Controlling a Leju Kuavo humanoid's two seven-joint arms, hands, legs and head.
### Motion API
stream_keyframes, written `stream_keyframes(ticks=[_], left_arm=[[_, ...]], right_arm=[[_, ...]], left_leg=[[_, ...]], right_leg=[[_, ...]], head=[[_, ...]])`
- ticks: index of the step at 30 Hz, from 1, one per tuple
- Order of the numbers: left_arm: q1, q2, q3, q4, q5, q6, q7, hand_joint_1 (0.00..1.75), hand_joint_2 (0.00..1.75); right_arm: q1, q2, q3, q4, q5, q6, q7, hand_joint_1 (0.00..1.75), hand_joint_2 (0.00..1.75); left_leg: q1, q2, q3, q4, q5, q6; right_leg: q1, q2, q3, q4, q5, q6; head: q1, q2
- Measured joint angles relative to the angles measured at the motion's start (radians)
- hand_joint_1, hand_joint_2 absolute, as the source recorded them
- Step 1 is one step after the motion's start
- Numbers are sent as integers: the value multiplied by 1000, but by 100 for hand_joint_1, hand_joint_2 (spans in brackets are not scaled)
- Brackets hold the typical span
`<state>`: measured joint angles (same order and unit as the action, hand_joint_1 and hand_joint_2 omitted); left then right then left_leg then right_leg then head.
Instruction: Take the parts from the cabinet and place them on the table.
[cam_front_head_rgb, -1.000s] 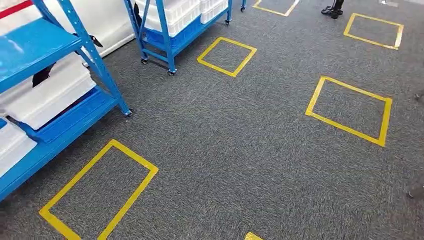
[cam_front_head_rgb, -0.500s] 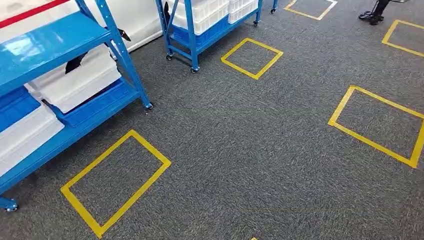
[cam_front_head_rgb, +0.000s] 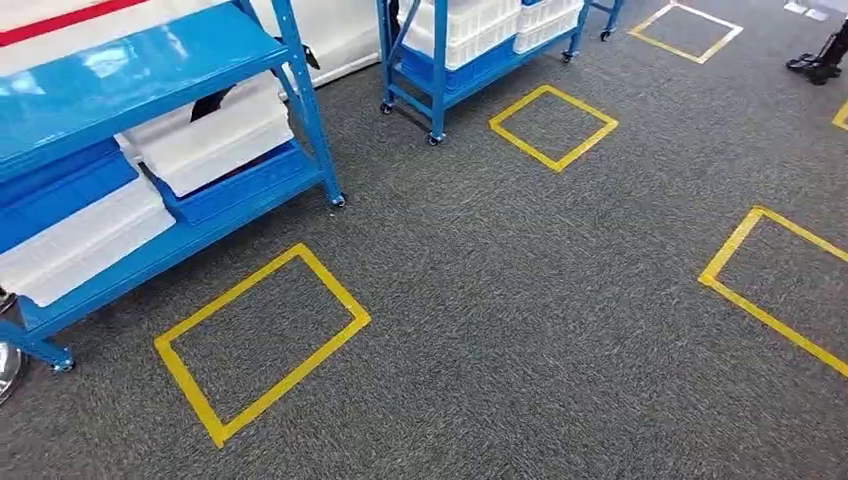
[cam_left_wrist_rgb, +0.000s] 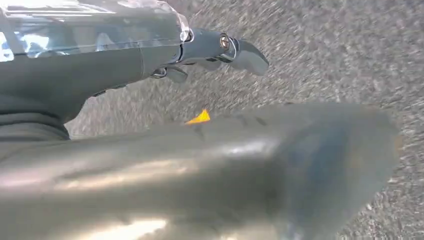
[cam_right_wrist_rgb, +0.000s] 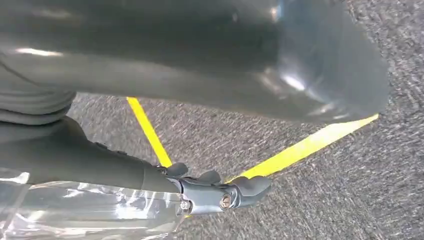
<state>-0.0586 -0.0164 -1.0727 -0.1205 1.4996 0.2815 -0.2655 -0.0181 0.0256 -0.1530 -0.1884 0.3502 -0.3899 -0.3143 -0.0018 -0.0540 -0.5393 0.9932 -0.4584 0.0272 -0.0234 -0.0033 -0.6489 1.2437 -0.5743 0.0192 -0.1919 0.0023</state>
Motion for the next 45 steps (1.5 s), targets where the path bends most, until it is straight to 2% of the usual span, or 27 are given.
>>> stream_keyframes(ticks=[1,2,3,4,7,8,9,10,12,13,14,16,17,18,22,23,25,27,28,29,31,33,34,38,40,43,45], left_arm=[[0,-3,2,0,0,-3,0,0,0],[0,-3,7,0,0,-4,0,0,0],[-1,-3,18,0,0,-5,-1,0,0],[-2,-3,26,0,0,-5,0,0,0],[-1,-4,58,0,0,-6,-1,0,0],[-1,-4,71,0,0,-8,-1,0,0],[-1,-5,86,0,0,-9,-2,0,0],[-3,-7,102,0,0,-11,-3,0,0],[-6,-7,127,-1,0,-13,-4,0,0],[-6,-8,137,-1,0,-14,-4,0,0],[-4,-8,150,-1,0,-16,-4,0,0],[-4,-8,173,-1,0,-18,-4,0,0],[-4,-7,179,-1,0,-18,-4,0,0],[-6,-7,185,-1,0,-18,-4,0,0],[-10,-6,200,-1,0,-18,-1,0,0],[-8,-6,201,-1,0,-18,0,0,0],[-12,-8,206,-1,0,-18,1,0,0],[-15,-8,210,-1,0,-17,1,0,0],[-14,-8,212,-1,0,-17,2,0,0],[-12,-8,214,-1,0,-17,2,0,0],[-11,-9,215,-1,0,-15,3,0,0],[-12,-9,215,-2,0,-11,4,0,0],[-14,-9,215,-2,0,-10,5,0,0],[-10,-8,215,-2,0,-5,8,0,0],[-11,-9,215,-2,0,-5,9,0,0],[-15,-9,215,-2,0,-5,9,0,0],[-12,-9,215,-2,0,-5,8,0,0]], right_arm=[[0,-2,-1,0,0,0,1,0,0],[0,-2,-1,0,0,1,3,0,0],[0,-2,-1,1,0,2,8,0,0],[-2,-2,-1,1,1,2,8,0,0],[-6,-3,-2,1,3,5,12,0,0],[-6,-3,-2,1,3,5,13,0,0],[-4,-3,-4,1,3,5,14,0,0],[-3,-3,-6,1,2,5,14,0,0],[0,-4,-8,1,0,5,15,0,0],[0,-6,-9,1,-1,5,15,0,0],[0,-7,-10,1,-1,5,15,0,0],[-1,-7,-13,1,-2,6,15,0,0],[-1,-7,-15,1,-2,8,15,0,0],[-1,-7,-16,1,-2,9,15,0,0],[-4,-8,-18,1,-2,12,15,0,0],[-6,-9,-18,0,-2,13,15,0,0],[-5,-10,-22,0,-2,14,15,0,0],[-2,-11,-24,0,-1,17,15,0,0],[0,-11,-24,0,-1,17,15,0,0],[1,-11,-25,0,-2,17,15,0,0],[2,-11,-26,0,-2,18,15,0,0],[3,-13,-27,1,-3,18,15,0,0],[3,-13,-29,2,-3,18,16,0,0],[-5,-13,-31,2,-3,18,18,0,0],[-2,-13,-31,2,-3,19,18,0,0],[3,-13,-32,2,-3,19,18,0,0],[2,-13,-32,2,-3,19,18,0,0]], left_leg=[[3,-11,0,5,-3,-4],[5,-23,-2,14,-8,-12],[2,-29,-13,24,-13,-21],[1,-37,-16,29,-14,-26],[5,-59,-22,23,-9,-44],[6,-46,-21,32,-16,-47],[3,2,-36,66,-41,-51],[5,28,-69,135,-83,-55],[9,41,-143,293,-154,-60],[10,43,-165,340,-165,-61],[10,45,-162,337,-152,-60],[9,55,-88,195,-70,-54],[6,79,-39,103,-31,-46],[-2,131,-5,36,-23,-36],[-15,96,-11,21,-24,-17],[-2,85,7,4,-11,-8],[-1,74,7,-4,-4,1],[-2,53,4,-3,-2,5],[-3,40,4,-3,-2,5],[-3,27,5,-2,-2,5],[1,0,9,2,-5,0],[3,-21,7,11,-13,-11],[-4,-29,-3,25,-21,-19],[2,-53,-5,20,-21,-42],[4,17,-34,90,-69,-50],[10,41,-146,312,-167,-62],[13,45,-146,306,-132,-64]], right_leg=[[-3,7,41,-88,48,2],[-9,36,81,-177,86,5],[-7,84,85,-189,66,6],[-5,71,83,-192,73,-9],[0,45,86,-196,75,-27],[-4,30,88,-203,79,-36],[-3,21,89,-205,79,-42],[-1,9,88,-205,78,-48],[4,-17,86,-205,77,-51],[6,-28,85,-205,76,-52],[8,-38,86,-205,76,-52],[10,-59,91,-205,73,-50],[10,-67,95,-205,71,-47],[11,-76,97,-205,70,-44],[11,-113,108,-210,67,-21],[15,-114,112,-207,60,-12],[10,-28,82,-140,13,-7],[9,-6,-1,25,-62,-5],[9,-4,-33,84,-74,-3],[8,-3,-44,94,-60,-2],[6,0,-2,-16,27,-3],[-2,48,66,-182,105,-2],[1,71,72,-200,91,-4],[0,34,75,-205,94,-32],[1,14,78,-209,93,-46],[4,-20,78,-208,89,-51],[5,-39,81,-208,85,-50]], head=[[0,0],[0,0],[0,0],[-1,0],[0,0],[-1,0],[-1,0],[-1,0],[-1,0],[-1,0],[-1,0],[-1,0],[-1,0],[-1,0],[-1,0],[-1,0],[0,0],[-1,0],[0,0],[0,0],[0,0],[0,0],[0,0],[-1,0],[-1,0],[-1,0],[-1,0]])
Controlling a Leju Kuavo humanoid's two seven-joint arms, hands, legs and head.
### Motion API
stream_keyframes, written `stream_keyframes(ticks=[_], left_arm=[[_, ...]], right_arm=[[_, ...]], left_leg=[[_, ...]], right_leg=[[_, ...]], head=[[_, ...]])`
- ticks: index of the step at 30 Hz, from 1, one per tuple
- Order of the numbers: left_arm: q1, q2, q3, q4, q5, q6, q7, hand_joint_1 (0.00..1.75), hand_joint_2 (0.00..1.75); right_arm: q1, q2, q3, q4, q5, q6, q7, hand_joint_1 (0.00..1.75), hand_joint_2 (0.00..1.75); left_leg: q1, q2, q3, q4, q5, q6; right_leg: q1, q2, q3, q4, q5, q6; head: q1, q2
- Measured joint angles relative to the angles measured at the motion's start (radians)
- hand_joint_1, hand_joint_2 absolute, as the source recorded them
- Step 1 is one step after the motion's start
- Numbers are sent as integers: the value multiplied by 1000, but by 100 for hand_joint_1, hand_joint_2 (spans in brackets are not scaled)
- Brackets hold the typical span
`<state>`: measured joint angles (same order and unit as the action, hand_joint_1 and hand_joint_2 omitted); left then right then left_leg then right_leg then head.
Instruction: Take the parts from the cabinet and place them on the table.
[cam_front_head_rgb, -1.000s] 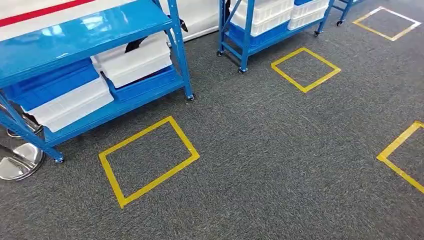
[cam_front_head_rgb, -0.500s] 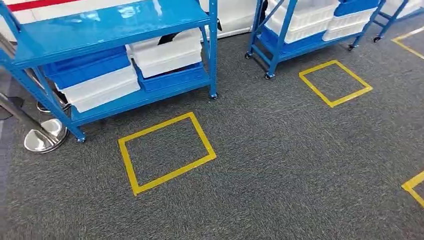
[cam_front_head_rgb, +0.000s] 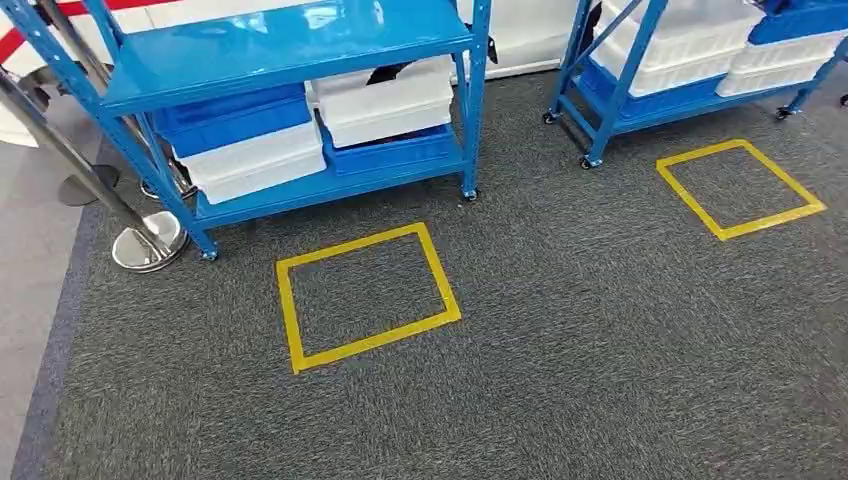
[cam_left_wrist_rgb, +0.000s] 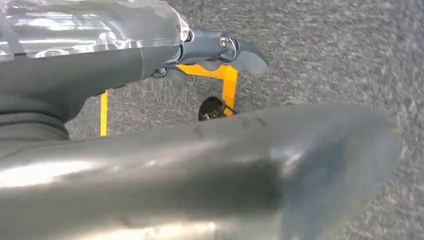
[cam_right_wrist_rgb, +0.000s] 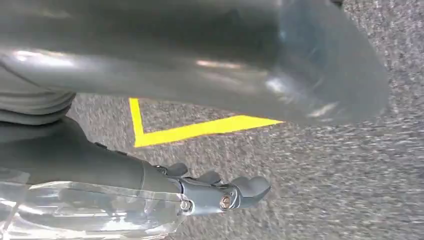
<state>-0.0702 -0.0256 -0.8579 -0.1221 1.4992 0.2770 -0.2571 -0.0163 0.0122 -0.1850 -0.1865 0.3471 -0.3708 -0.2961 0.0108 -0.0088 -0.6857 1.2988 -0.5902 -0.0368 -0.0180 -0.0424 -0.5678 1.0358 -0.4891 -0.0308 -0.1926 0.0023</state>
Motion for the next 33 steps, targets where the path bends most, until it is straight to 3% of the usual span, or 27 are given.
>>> stream_keyframes(ticks=[2,3,4,8,9,10,11,13,14,15,17,18,19,22,23,24,25,26,28,29,30,31,33], left_arm=[[0,0,0,0,0,1,-3,0,0],[-1,0,0,0,0,2,-4,0,0],[-4,0,0,0,0,2,-5,0,0],[-1,1,0,0,0,2,-6,0,0],[0,-1,0,0,0,2,-5,0,0],[-2,-2,0,-1,0,2,-6,0,0],[-4,-2,0,-1,0,2,-6,0,0],[-5,-2,0,-1,0,2,-6,0,0],[-3,-2,0,-1,0,-1,-5,0,0],[-2,-2,0,-1,0,-1,-5,0,0],[-1,-3,0,-2,0,-2,-6,0,0],[-2,-4,0,-2,0,-2,-6,0,0],[-2,-4,0,-2,0,-2,-6,0,0],[-1,-3,0,-3,0,-2,-6,0,0],[1,-3,0,-3,0,-2,-6,0,0],[3,-3,0,-3,0,-2,-6,0,0],[3,-3,0,-4,0,-3,-6,0,0],[2,-4,0,-4,0,-4,-6,0,0],[0,-4,0,-5,0,-6,-5,0,0],[0,-4,0,-6,0,-6,-5,0,0],[2,-4,0,-7,0,-7,-5,0,0],[3,-4,0,-7,0,-8,-6,0,0],[4,-3,0,-8,-1,-15,-10,0,0]], right_arm=[[-1,0,0,0,0,0,0,0,0],[-1,1,0,0,0,0,0,0,0],[0,1,0,0,0,0,0,0,0],[-8,1,0,0,0,0,0,0,0],[-8,1,0,-1,0,0,0,0,0],[-6,1,0,0,0,0,0,0,0],[-6,1,0,0,0,0,0,0,0],[-3,1,0,0,0,0,0,0,0],[-1,1,0,0,0,0,1,0,0],[1,1,0,0,0,1,1,0,0],[3,1,0,0,0,1,1,0,0],[3,1,0,0,0,1,1,0,0],[4,0,0,1,0,1,2,0,0],[0,1,0,2,1,1,2,0,0],[-3,1,0,2,2,1,2,0,0],[-3,2,0,2,2,1,2,0,0],[-2,2,0,2,3,1,2,0,0],[0,2,0,2,3,1,2,0,0],[3,2,0,2,3,1,2,0,0],[3,1,0,3,3,2,2,0,0],[3,1,0,3,3,2,2,0,0],[2,1,0,3,4,3,2,0,0],[1,2,0,3,4,4,-2,0,0]], left_leg=[[-1,19,81,-166,91,7],[-4,48,123,-249,125,16],[-16,84,134,-278,111,27],[-20,43,130,-290,121,45],[-6,34,144,-304,133,53],[-7,26,147,-311,136,56],[-8,18,144,-310,139,62],[-10,-2,142,-310,140,65],[-10,-13,142,-309,140,65],[-10,-27,144,-309,140,65],[-8,-53,147,-304,136,60],[-7,-63,147,-300,134,56],[-9,-71,142,-293,130,50],[-10,-92,132,-290,127,31],[-8,-99,132,-292,127,24],[-8,-94,132,-282,121,21],[-9,-48,122,-256,103,17],[-8,-23,93,-196,64,12],[-2,-6,13,-33,-13,3],[1,-4,-13,18,-24,0],[2,-2,-16,23,-13,-1],[3,2,5,-19,20,-1],[1,19,99,-197,108,8]], right_leg=[[1,-18,11,0,-6,4],[2,-28,16,0,-9,7],[5,-36,18,0,-12,12],[5,-67,31,-6,-15,36],[4,-63,34,-1,-23,43],[3,-19,24,28,-44,47],[2,13,-10,94,-85,46],[1,34,-89,252,-150,50],[1,36,-111,289,-153,51],[0,36,-114,283,-131,52],[-5,43,-61,148,-37,51],[-8,60,-24,61,7,50],[-12,106,-4,7,9,48],[-3,84,-5,6,8,34],[-3,76,-3,4,9,28],[-11,64,0,-5,14,18],[-10,54,2,-6,12,12],[-10,45,3,-6,10,6],[-5,21,3,-6,8,4],[-4,11,3,-5,7,3],[-4,1,4,-5,4,4],[-4,-7,7,-5,0,6],[-5,-17,18,-5,-13,16]], head=[[0,0],[0,0],[0,0],[0,0],[0,0],[2,0],[3,0],[2,0],[3,0],[2,0],[2,0],[2,0],[3,0],[2,0],[2,0],[2,0],[2,0],[2,0],[2,0],[2,0],[2,0],[2,0],[2,0]])
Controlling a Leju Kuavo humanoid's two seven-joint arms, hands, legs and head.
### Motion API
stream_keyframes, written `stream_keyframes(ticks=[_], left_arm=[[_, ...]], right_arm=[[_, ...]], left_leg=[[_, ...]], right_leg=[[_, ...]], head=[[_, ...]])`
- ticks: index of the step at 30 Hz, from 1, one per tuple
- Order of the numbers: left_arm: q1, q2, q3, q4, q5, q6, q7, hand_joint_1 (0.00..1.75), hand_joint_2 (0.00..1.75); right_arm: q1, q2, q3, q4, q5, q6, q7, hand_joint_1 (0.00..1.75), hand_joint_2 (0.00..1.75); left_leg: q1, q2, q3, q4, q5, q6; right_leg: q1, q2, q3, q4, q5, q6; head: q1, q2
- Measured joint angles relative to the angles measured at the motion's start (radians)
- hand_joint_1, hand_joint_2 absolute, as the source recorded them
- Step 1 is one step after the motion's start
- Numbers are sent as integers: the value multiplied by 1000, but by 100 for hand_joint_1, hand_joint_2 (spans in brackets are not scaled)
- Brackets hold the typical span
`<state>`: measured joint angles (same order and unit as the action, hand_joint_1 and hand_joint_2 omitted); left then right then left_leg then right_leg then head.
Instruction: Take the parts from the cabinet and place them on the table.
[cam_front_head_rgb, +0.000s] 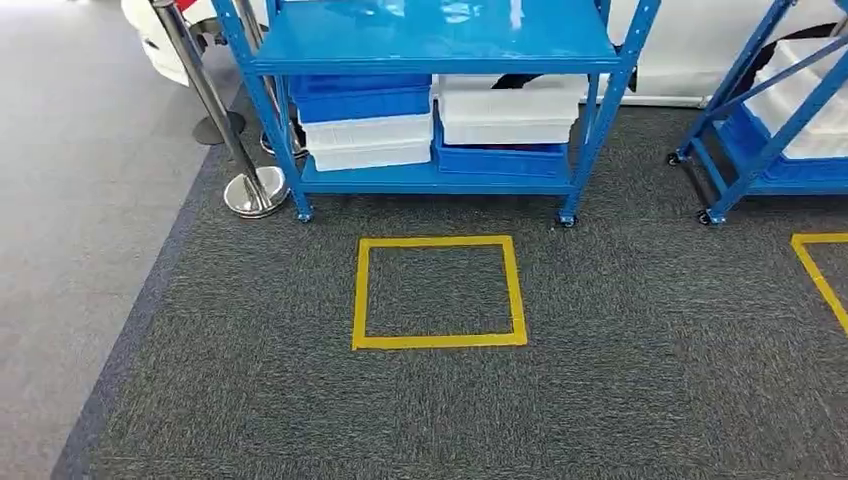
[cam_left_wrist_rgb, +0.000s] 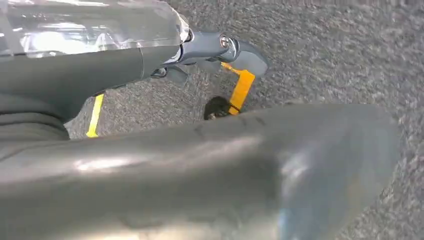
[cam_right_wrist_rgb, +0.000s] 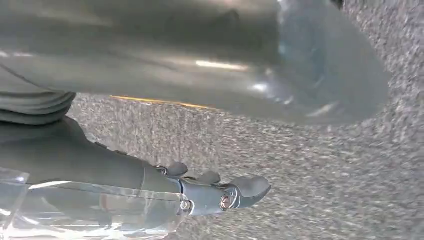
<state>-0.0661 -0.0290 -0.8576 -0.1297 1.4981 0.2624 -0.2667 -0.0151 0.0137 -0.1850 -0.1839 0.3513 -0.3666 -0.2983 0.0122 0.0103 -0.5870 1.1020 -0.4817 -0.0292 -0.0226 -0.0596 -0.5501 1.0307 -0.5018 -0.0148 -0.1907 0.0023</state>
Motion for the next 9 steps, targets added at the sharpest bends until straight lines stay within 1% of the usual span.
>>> stream_keyframes(ticks=[1,2,3,4,5,6,7,8,9], left_arm=[[0,2,0,0,0,-2,-2,0,0],[0,3,0,0,0,-3,-3,0,0],[-2,3,0,0,0,-3,-7,0,0],[0,3,0,0,0,-3,-8,0,0],[4,4,0,0,0,-3,-9,0,0],[6,4,0,0,-1,-2,-10,0,0],[8,3,0,0,-1,-1,-12,0,0],[6,4,0,0,-1,0,-12,0,0],[3,4,0,0,-1,0,-12,0,0]], right_arm=[[0,0,0,0,0,1,-2,0,0],[-1,1,0,0,-1,3,-6,0,0],[-5,1,0,0,-1,5,-8,0,0],[-9,1,-1,0,-1,5,-9,0,0],[-8,2,-1,0,-1,4,-10,0,0],[-10,3,-1,0,-2,3,-10,0,0],[-9,4,-1,0,-2,2,-10,0,0],[-9,4,-1,0,-2,1,-10,0,0],[-8,5,-1,0,-2,0,-10,0,0]], left_leg=[[-3,21,46,-82,10,12],[-12,22,48,-89,-13,18],[-15,18,49,-93,-17,23],[-17,16,53,-101,-19,29],[-14,10,63,-114,-19,39],[-11,2,85,-121,-17,51],[-10,1,99,-127,-14,57],[-10,0,109,-127,-19,61],[-10,-4,118,-127,-27,63]], right_leg=[[0,-7,8,0,-5,4],[2,-13,14,-1,-12,14],[-2,-14,16,-6,-15,25],[-5,-18,30,-11,-12,32],[-4,-17,33,10,11,42],[-9,-14,37,16,5,46],[-11,18,30,36,-3,47],[-11,40,0,80,-21,48],[-12,49,-51,152,-45,49]], head=[[0,0],[0,0],[0,0],[0,0],[0,0],[-1,0],[2,0],[2,0],[2,0]])
